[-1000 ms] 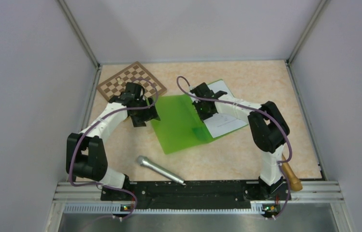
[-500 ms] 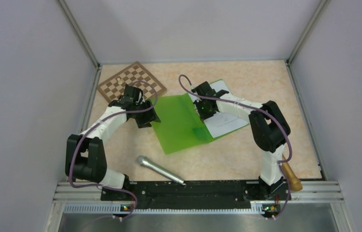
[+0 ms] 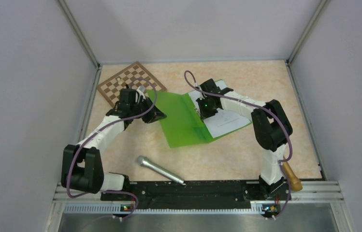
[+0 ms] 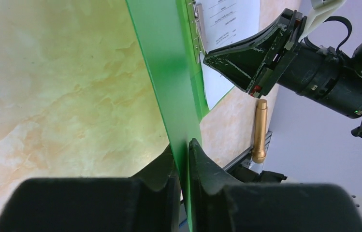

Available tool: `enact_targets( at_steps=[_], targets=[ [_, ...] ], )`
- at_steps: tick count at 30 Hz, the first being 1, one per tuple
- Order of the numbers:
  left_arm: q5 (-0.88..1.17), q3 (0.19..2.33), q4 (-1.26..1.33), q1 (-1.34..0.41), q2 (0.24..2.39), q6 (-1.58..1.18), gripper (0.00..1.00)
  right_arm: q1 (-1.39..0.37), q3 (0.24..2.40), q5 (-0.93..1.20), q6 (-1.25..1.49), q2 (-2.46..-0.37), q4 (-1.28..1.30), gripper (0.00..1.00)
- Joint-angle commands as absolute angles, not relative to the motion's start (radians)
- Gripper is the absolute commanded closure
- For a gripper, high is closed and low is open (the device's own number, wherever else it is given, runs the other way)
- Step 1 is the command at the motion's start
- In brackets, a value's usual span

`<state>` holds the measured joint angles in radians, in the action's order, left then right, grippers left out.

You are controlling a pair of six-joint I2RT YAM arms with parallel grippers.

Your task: Put the files into the folder

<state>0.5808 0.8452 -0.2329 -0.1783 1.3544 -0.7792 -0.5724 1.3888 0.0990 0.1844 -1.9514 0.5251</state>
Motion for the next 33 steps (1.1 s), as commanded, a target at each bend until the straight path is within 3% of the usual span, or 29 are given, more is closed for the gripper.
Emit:
enact_targets(
  at_steps=[1, 4, 7, 33],
  targets=[
    [0.579, 0.905, -0.249, -0.178, 1.354, -0.739, 0.87, -0.563, 1.370, 0.137, 0.185, -1.947, 0.587, 1.00],
    [0.568, 0.917, -0.283, -0.178, 1.377, -0.722, 0.90, -0.564, 1.369, 0.138, 0.186, -1.949, 0.586, 1.00],
    [0.563, 0.919, -0.301, -0.178, 1.393, -0.715, 1.00, -0.563, 1.368, 0.113, 0.188, -1.946, 0.588, 1.00],
    [0.567, 0.955, -0.403, -0.178, 1.405, -0.627, 1.00, -0.563, 1.333, -0.051, 0.145, -1.926, 0.604, 1.00]
  ],
)
